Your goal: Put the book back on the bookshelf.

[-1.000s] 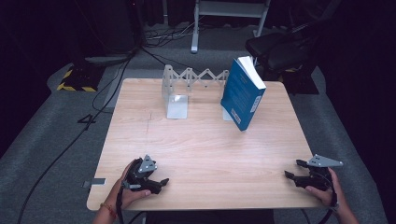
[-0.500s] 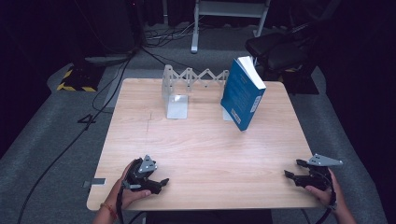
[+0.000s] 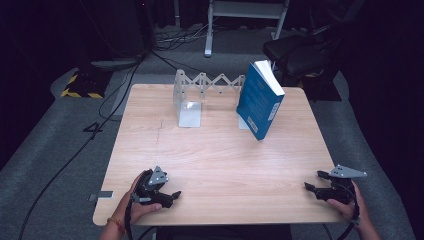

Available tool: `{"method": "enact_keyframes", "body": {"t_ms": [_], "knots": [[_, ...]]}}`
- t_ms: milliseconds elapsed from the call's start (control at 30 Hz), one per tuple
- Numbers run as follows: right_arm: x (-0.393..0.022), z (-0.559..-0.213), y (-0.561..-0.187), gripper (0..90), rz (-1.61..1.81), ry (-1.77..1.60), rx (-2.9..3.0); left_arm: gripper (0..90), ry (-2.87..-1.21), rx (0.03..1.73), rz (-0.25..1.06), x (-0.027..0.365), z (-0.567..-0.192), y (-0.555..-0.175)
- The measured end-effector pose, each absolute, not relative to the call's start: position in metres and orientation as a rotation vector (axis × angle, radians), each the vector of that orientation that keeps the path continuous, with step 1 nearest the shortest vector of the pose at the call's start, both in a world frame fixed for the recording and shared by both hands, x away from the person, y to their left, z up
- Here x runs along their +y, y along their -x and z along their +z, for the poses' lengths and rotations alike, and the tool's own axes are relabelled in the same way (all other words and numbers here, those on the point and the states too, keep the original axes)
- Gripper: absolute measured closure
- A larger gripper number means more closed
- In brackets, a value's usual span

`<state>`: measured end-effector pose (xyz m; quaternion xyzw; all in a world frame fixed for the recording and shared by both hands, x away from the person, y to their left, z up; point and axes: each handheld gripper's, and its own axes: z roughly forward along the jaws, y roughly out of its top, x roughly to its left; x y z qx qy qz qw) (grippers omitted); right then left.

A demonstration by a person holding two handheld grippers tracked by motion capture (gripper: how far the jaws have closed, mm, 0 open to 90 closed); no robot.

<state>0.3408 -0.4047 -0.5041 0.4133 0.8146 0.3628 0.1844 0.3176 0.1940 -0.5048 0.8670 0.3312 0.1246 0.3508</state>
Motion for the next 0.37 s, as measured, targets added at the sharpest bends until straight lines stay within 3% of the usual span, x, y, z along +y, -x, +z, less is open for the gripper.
{"method": "enact_keyframes", "body": {"t_ms": [367], "knots": [[-0.4048, -0.5041, -0.3408, 21.6, 1.023, -1.165, 2.296, 14.4, -2.246, 0.856, 0.317, 0.1937, -0.5048, -0.3188]]}}
